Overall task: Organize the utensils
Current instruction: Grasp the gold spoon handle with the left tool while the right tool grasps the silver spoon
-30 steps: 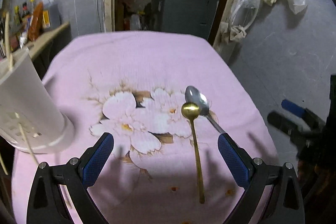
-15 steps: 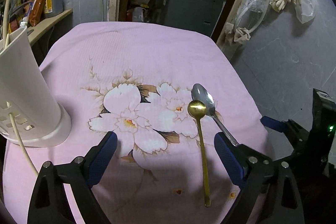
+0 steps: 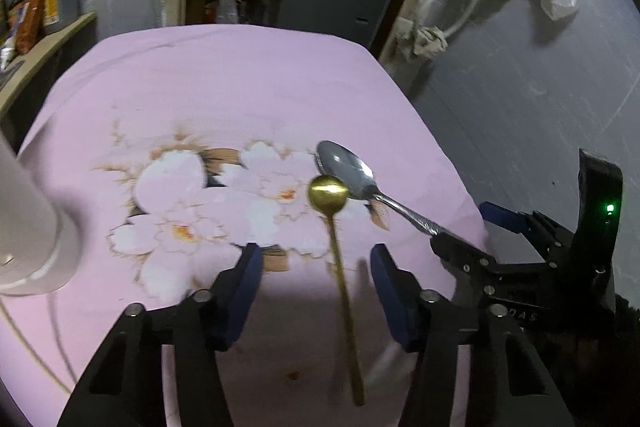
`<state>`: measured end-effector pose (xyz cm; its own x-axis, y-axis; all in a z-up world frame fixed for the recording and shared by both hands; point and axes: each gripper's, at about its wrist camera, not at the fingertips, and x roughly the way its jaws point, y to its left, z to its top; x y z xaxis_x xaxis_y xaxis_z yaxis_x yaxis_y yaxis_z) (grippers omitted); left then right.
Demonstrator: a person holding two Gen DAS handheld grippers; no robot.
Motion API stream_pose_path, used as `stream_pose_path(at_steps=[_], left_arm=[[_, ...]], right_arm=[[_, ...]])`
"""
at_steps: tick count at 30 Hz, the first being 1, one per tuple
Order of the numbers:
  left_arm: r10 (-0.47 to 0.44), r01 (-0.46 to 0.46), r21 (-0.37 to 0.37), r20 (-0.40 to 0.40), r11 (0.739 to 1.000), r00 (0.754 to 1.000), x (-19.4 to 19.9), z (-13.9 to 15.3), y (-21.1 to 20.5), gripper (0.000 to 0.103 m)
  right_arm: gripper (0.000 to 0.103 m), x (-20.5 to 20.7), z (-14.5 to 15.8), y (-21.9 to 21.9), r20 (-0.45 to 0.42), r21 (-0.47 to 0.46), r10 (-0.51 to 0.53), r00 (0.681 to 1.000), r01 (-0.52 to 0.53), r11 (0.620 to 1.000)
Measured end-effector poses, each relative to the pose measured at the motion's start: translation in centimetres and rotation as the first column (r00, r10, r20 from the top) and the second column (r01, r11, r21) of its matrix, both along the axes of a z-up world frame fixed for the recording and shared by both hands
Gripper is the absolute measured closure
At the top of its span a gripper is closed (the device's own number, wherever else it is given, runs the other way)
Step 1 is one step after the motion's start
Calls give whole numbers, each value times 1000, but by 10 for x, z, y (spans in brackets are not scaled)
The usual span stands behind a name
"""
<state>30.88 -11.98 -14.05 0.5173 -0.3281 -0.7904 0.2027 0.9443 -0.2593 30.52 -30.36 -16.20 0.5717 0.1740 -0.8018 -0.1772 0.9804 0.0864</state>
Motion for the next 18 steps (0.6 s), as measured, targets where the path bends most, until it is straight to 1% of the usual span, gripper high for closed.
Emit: stream_pose_path(at_steps=[2, 4, 5, 6, 8, 12, 15, 16, 18], left_arm=[[-20, 20, 14, -13, 1000, 1000, 3, -3, -7, 59], [-32, 32, 44, -7, 999, 999, 5, -5, -13, 61], [-37, 37, 54, -10, 998, 999, 6, -5, -16, 65], [-34, 34, 71, -13, 997, 999, 8, -6, -18, 72], [-21, 22, 97, -14, 995, 1000, 12, -8, -20, 78], [32, -30, 145, -16, 989, 999, 19, -10, -20, 92], [61, -58, 161, -15, 985, 998, 19, -10, -18, 93], [67, -63, 167, -16, 984, 998, 20, -10, -18, 93], [80, -76, 180, -16, 981, 997, 19, -10, -15, 94]], right_arm=[[33, -1, 0, -2, -1, 9, 2, 1000, -2, 1000], [37, -2, 0, -5, -6, 18, 1, 1000, -1, 1000], [40, -2, 0, -6, -8, 20, 3, 1000, -3, 1000], [41, -3, 1, -8, -12, 25, 5, 1000, -5, 1000], [47, -4, 2, -12, -19, 37, 2, 1000, -2, 999], [54, -8, 6, -16, -28, 49, 3, 1000, -2, 999], [56, -10, 7, -14, -41, 74, 17, 999, -14, 997], [58, -12, 8, -12, -44, 81, 27, 999, -23, 996], [58, -14, 9, -7, -45, 88, 45, 998, -41, 995]])
